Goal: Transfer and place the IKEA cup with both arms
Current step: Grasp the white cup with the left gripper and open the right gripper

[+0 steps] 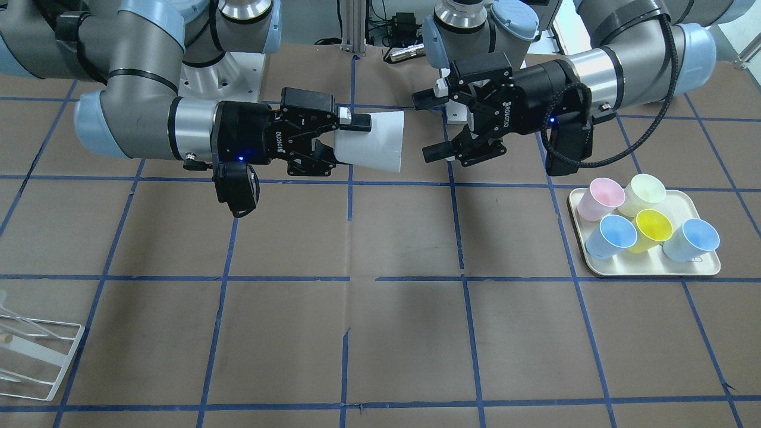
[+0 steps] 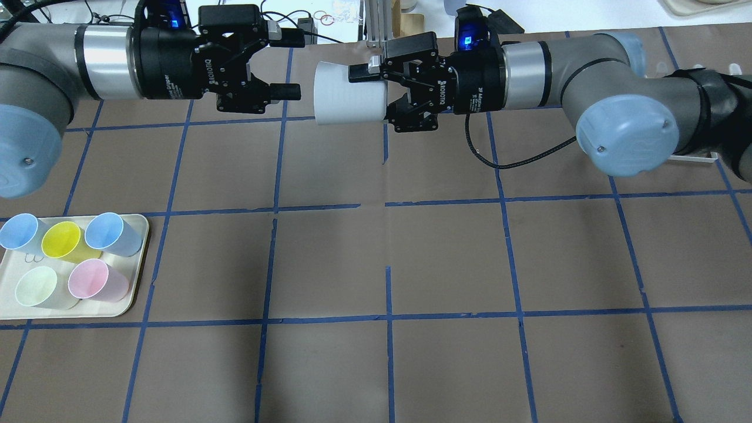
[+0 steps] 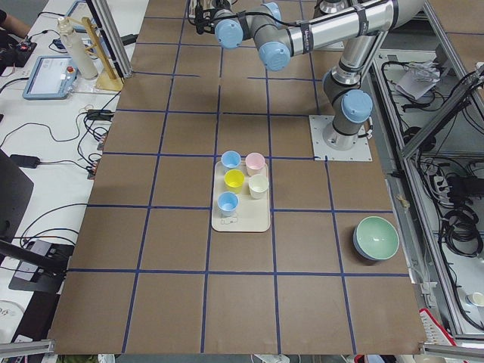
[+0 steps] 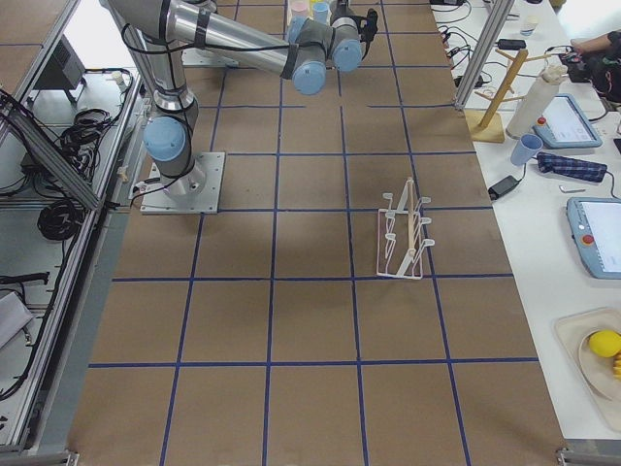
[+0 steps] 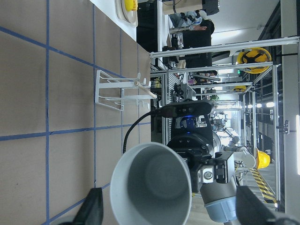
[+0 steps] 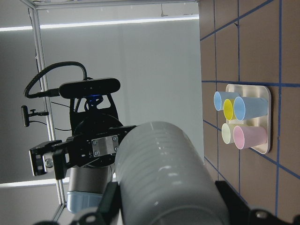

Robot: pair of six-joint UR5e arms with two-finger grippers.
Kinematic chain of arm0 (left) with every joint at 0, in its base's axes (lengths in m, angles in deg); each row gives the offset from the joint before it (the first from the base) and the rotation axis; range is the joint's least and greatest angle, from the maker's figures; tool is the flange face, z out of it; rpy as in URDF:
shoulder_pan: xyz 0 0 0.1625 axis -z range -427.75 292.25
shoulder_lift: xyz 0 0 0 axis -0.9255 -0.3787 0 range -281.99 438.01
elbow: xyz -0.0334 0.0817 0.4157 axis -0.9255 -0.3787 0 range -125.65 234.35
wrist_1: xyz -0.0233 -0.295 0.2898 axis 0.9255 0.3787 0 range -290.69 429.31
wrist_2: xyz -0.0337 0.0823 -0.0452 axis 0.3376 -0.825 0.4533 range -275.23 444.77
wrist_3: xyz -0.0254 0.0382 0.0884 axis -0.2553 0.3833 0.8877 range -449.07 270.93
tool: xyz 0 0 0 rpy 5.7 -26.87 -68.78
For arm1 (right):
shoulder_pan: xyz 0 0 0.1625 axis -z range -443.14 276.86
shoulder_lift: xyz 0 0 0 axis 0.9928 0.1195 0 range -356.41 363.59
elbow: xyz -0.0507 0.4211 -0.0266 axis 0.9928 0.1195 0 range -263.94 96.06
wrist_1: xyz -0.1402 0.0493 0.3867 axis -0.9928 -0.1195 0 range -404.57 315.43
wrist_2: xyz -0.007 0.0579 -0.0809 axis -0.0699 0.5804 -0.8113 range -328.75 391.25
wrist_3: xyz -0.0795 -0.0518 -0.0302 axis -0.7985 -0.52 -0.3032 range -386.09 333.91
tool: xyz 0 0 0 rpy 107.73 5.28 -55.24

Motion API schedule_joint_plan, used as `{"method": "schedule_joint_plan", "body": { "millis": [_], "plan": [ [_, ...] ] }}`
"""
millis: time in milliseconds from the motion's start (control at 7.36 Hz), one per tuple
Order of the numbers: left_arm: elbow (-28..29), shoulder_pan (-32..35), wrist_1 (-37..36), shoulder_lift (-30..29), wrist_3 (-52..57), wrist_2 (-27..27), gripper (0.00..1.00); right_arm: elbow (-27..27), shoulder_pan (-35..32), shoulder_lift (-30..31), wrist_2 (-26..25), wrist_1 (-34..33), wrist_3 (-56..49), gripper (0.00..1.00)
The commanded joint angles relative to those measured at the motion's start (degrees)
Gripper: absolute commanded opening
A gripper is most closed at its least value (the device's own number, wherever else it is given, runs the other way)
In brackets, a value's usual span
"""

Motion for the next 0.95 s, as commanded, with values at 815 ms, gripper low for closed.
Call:
{"method": "schedule_joint_plan", "body": {
  "millis": [815],
  "plan": [
    [-0.7,0.6,-0.1,1.3,-0.8,-0.2,0.79,0.8,-1.1,-0.3,1.9,-0.9,4.0,0.22]
  ]
}}
